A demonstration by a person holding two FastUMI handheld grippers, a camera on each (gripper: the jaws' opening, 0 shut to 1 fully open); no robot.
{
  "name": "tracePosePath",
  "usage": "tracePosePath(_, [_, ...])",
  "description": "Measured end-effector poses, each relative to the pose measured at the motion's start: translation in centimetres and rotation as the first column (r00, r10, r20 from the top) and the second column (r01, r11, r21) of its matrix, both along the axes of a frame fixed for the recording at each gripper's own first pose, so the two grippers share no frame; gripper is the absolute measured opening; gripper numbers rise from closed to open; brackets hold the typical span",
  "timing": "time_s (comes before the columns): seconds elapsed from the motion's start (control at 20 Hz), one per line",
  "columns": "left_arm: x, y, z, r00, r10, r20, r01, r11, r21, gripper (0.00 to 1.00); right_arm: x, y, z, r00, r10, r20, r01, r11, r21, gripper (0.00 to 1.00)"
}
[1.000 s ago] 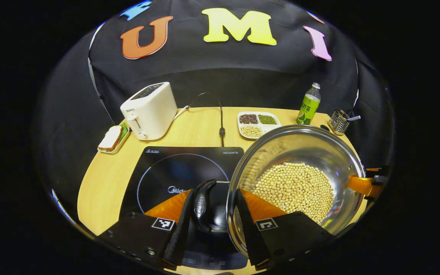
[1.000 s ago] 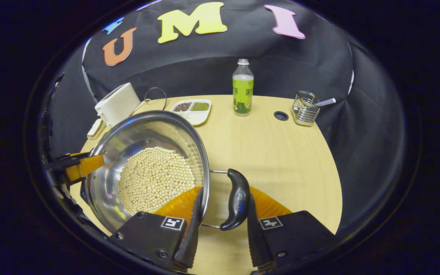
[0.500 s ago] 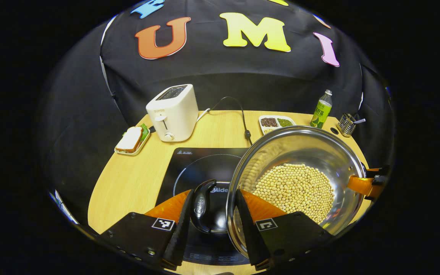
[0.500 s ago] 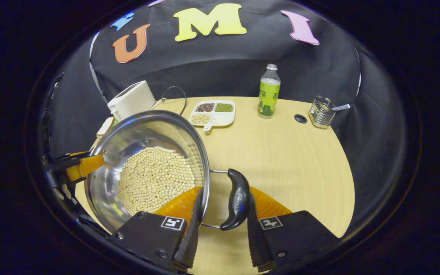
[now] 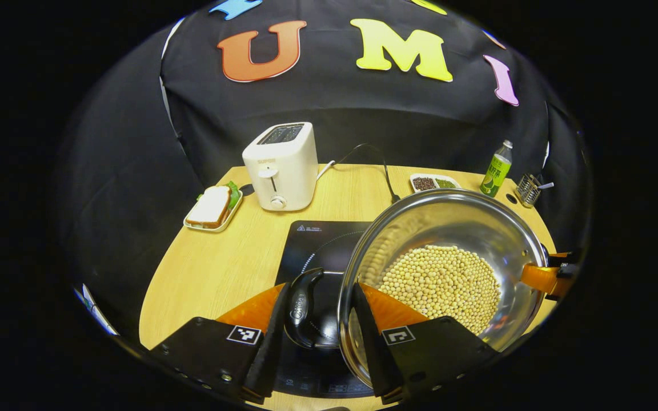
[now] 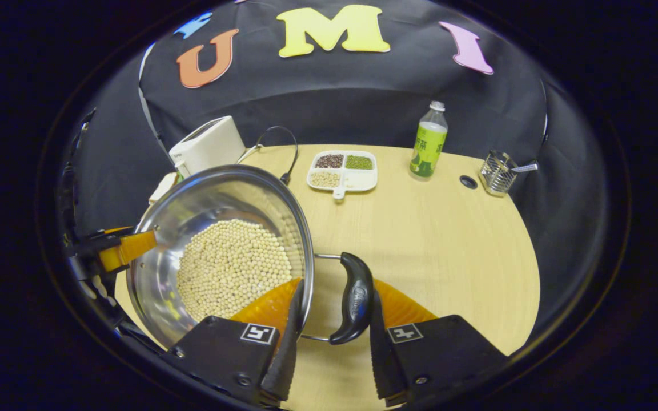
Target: First push the handle of the pot to place it horizontally, then grasp the pot with both hands and set it on the induction cooktop.
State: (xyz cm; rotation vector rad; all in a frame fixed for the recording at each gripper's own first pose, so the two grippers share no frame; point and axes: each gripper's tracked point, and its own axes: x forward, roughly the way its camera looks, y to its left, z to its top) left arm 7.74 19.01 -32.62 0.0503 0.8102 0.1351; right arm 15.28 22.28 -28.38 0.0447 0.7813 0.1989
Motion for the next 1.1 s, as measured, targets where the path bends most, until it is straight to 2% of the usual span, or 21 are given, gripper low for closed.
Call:
tracePosePath(0.6, [2.3, 6.6, -0.9, 1.000, 0.016, -0.014, -0.016, 1.000, 0.014, 0.61, 2.4, 6.8, -0.3, 1.000, 0.012, -0.021, -0.012, 1.000, 0.004, 0.55])
tracePosePath(1.1, [3.2, 7.5, -2.8, 0.999, 0.011, -0.039, -0.011, 1.000, 0.006, 0.62, 3.1, 7.7, -1.4, 0.999, -0.006, -0.048, 0.006, 1.000, -0.008, 0.55])
